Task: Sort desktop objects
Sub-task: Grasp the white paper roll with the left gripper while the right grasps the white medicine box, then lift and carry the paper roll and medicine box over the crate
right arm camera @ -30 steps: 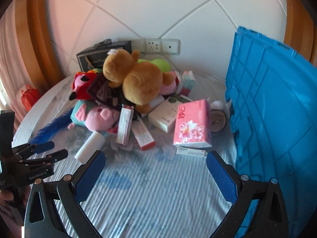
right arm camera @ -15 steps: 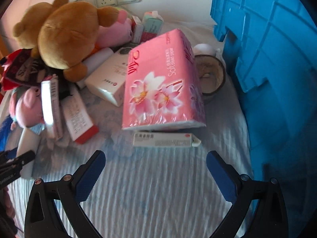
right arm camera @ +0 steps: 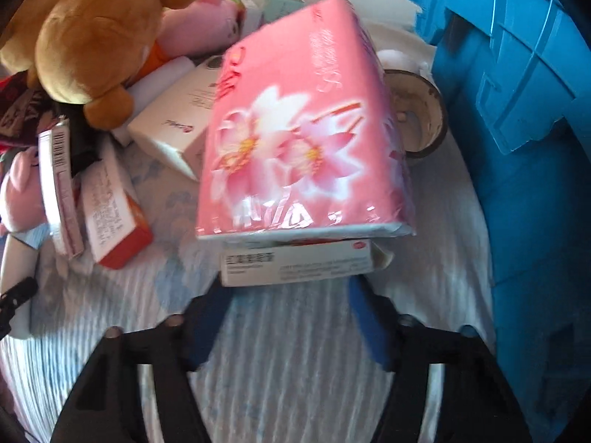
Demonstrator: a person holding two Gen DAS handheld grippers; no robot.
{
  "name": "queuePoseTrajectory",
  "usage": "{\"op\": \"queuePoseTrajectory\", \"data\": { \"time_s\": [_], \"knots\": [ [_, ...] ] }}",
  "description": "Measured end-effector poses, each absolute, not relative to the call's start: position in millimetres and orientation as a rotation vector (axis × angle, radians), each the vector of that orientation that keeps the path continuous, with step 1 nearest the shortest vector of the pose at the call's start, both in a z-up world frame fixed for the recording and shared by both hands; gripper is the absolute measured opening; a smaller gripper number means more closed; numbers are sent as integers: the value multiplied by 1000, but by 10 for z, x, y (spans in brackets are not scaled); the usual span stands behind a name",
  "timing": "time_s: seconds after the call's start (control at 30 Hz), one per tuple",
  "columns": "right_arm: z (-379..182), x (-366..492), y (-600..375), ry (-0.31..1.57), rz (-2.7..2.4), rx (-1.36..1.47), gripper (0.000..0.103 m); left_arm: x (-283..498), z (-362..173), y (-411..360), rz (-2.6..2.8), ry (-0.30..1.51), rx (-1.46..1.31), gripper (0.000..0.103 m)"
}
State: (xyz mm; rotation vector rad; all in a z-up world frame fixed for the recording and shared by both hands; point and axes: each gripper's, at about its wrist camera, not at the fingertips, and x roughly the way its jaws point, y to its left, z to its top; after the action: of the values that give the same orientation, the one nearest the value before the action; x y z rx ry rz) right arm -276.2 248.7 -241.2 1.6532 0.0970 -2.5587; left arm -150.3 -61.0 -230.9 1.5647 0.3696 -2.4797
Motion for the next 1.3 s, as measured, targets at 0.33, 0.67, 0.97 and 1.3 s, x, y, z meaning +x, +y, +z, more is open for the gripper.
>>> {"op": "queuePoseTrajectory", "data": {
  "time_s": [0.33,0.67,0.97,1.3],
  "knots": [
    [-2281,-2758,2550,104,-2598,1565,86,-1315,-2179,-724,-2454,409,1526,46],
    [-1997,-2527,2538,144,-2579,1489,72,-1200,-1932,-568,-2500,414,1448,46],
    [-1313,-1756,2136,189,-2575,1236,72,-809,-1328,-370,-2601,393,1267,46],
    [-357,-931,2033,196,-2692,863,73,-474,-479,154,-2772,301,1068,46]
  ]
}}
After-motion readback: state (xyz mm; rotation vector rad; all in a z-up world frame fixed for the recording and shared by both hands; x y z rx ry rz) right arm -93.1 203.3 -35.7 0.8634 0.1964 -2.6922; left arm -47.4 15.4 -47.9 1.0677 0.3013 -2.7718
